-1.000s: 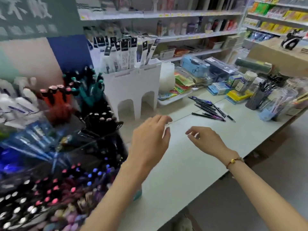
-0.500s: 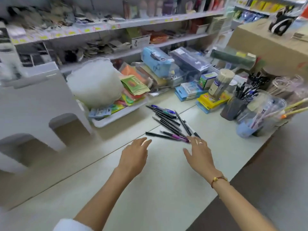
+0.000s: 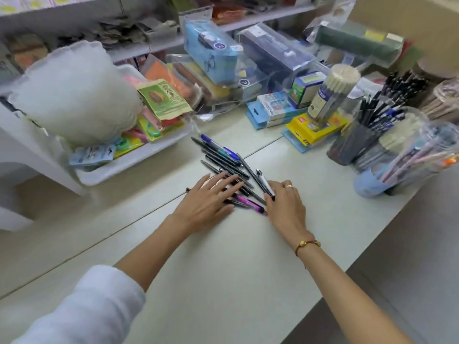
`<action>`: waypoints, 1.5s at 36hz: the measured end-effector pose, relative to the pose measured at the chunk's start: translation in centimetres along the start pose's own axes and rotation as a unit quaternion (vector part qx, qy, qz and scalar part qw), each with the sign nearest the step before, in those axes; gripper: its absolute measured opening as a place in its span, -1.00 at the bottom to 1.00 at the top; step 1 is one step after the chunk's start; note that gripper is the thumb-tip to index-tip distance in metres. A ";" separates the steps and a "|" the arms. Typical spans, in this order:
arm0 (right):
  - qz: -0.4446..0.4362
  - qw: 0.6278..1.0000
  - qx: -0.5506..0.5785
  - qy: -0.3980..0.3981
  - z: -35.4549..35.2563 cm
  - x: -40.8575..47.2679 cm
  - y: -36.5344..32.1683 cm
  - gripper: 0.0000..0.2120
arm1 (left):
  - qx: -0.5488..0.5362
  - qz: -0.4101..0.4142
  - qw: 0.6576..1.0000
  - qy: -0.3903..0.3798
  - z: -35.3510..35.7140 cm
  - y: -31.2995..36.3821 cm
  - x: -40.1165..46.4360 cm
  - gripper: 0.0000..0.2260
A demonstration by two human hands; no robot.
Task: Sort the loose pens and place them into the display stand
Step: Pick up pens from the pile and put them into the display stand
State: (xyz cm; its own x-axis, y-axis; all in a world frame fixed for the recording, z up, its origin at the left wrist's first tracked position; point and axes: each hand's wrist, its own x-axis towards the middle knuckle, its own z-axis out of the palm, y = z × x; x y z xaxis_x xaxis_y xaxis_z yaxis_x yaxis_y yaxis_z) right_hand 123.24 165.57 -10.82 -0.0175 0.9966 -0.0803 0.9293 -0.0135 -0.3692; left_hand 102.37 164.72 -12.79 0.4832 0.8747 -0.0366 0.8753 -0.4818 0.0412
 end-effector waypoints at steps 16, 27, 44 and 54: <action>-0.004 0.999 -0.040 -0.011 -0.7 -2.5 1.2 -0.71 | 0.031 0.001 0.998 0.046 -0.6 0.7 1.8 -0.53; -0.010 0.997 0.044 -0.066 -1.1 -5.7 1.0 -0.70 | 0.120 -0.118 0.975 -0.147 -3.2 3.9 -4.0 -0.70; -0.134 0.981 -0.097 -0.101 2.4 -13.4 -7.6 -0.69 | -0.126 -0.332 0.929 -0.101 -3.1 0.0 -15.3 -0.91; -0.156 0.967 -0.115 -0.169 3.1 -13.6 -11.5 -0.81 | -0.744 -0.543 0.354 0.161 -5.9 -1.3 -19.9 -0.91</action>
State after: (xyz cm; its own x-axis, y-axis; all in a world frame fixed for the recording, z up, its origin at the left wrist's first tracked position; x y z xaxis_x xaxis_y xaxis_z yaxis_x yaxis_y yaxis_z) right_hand 111.65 151.90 -8.39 -0.3927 0.8659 -0.3100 0.9163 0.3396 -0.2122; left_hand 91.53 148.20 -6.25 -0.3605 0.5791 -0.7312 -0.5532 0.4984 0.6675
